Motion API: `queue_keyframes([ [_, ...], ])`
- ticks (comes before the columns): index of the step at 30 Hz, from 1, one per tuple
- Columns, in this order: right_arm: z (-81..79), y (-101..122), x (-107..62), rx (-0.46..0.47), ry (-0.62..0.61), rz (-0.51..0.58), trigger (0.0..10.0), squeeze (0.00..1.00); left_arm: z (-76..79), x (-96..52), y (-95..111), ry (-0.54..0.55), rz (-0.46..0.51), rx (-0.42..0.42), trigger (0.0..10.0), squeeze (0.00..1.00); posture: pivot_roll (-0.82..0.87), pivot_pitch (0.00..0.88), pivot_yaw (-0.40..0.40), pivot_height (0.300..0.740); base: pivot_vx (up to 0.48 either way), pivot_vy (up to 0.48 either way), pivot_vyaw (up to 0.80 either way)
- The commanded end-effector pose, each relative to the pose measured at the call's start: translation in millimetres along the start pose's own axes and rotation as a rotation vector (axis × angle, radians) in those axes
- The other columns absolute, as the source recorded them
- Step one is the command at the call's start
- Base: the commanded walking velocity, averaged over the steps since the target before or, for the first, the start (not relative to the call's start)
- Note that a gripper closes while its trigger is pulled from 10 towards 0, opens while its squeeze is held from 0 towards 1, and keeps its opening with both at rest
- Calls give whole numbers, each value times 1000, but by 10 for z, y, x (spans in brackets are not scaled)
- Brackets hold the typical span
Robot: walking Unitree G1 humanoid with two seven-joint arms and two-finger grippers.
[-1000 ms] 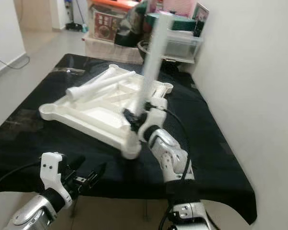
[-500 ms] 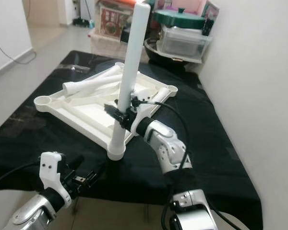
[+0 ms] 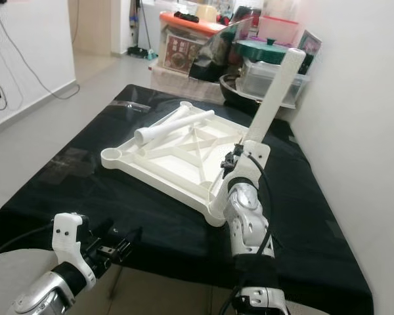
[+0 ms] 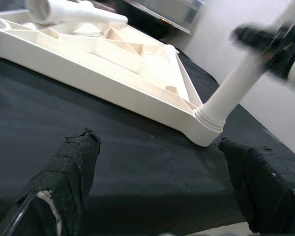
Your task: Building children table
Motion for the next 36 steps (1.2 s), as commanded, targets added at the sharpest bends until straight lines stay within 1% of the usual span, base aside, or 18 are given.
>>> queue_keyframes([
  [1, -217, 54, 41, 48, 165, -28, 10000, 1000, 41, 40, -35, -17, -12, -14, 10000, 0, 143, 0, -157, 740, 0, 0, 0],
  [2, -217, 54, 41, 48, 165, -28, 10000, 1000, 41, 40, -35, -17, -12, -14, 10000, 0, 143, 0, -157, 740, 0, 0, 0],
  [3, -355, 110, 65, 99, 271, -61, 10000, 0, 34, 45, -38, -19, -13, -11, 10000, 0, 141, 0, -153, 740, 0, 0, 0],
  [5, -507, 188, 58, 132, 389, -78, 10000, 0, 29, 47, -44, -20, -14, -10, 10000, 0, 143, 0, -152, 740, 0, 0, 0],
  [7, -767, 332, -67, 122, 669, -88, 10000, 0, 12, 39, -49, -19, -15, -5, 10000, 0, 148, 0, -155, 740, 0, 0, 0],
  [10, -815, 244, -182, 40, 830, -144, 10000, 0, -13, 41, -42, -16, -12, -3, 10000, 0, 155, 0, -158, 740, 0, 0, 0],
  [13, -733, 1, -164, -63, 853, -231, 4039, 0, -28, 49, -22, -13, -5, 5, 10000, 0, 173, 0, -170, 740, 0, 0, 0],
  [14, -733, 1, -164, -63, 853, -231, 4039, 0, -28, 49, -22, -13, -5, 5, 10000, 0, 173, 0, -170, 740, 0, 0, 0],
  [15, -710, -48, -119, -64, 826, -237, 0, 0, -37, 40, -21, -6, -5, 7, 10000, 0, 184, 0, -182, 740, 0, 0, 0],
  [20, -650, -100, 9, -54, 718, -216, 0, 0, -51, 23, -24, 3, -6, 12, 10000, 0, 186, 0, -186, 740, 0, 0, 0],
  [24, -150, -159, 256, -20, 176, -156, 0, 0, -27, 19, -38, -8, -13, 14, 10000, 0, 174, 0, -167, 740, 0, 0, 0],
  [25, -150, -159, 256, -20, 176, -156, 0, 0, -27, 19, -38, -8, -13, 14, 10000, 0, 174, 0, -167, 740, 0, 0, 0],
  [27, 257, -202, 227, -21, -128, -136, 0, 0, -14, 16, -42, -11, -15, 7, 10000, 0, 176, 0, -165, 740, 0, 0, 0],
  [29, 413, -236, 167, -28, -231, -129, 0, 0, -12, 20, -40, -10, -14, 2, 10000, 0, 173, 0, -160, 740, 0, 0, 0],
  [30, 433, -285, 118, -45, -245, -142, 10000, 0, -8, 25, -35, -11, -12, -1, 10000, 0, 172, 0, -159, 740, 0, 0, 0],
  [34, 81, -209, 65, -101, -40, -82, 10000, 20, 7, 36, -31, -13, -10, -6, 10000, 0, 161, 0, -153, 740, 0, 0, 0],
  [35, -31, -175, 55, -101, 28, -68, 10000, 1000, 9, 40, -32, -13, -11, -7, 10000, 0, 154, 0, -152, 740, 0, 0, 0],
  [36, -94, -160, 54, -98, 63, -61, 10000, 1000, 11, 43, -33, -13, -11, -8, 10000, 0, 154, 0, -152, 740, 0, 0, 0],
])
Point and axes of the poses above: a point about 5 cm out from each wrist's last joint towards the gripper, its own x axis pointing out of the wrist towards the gripper, its own y axis along the axis of the wrist's last joint, z = x × y, the point moved 3 cm from there along x, pointing out of the wrist towards the gripper, and after that the axes turned 15 degrees about x, right-handed, at the moved point
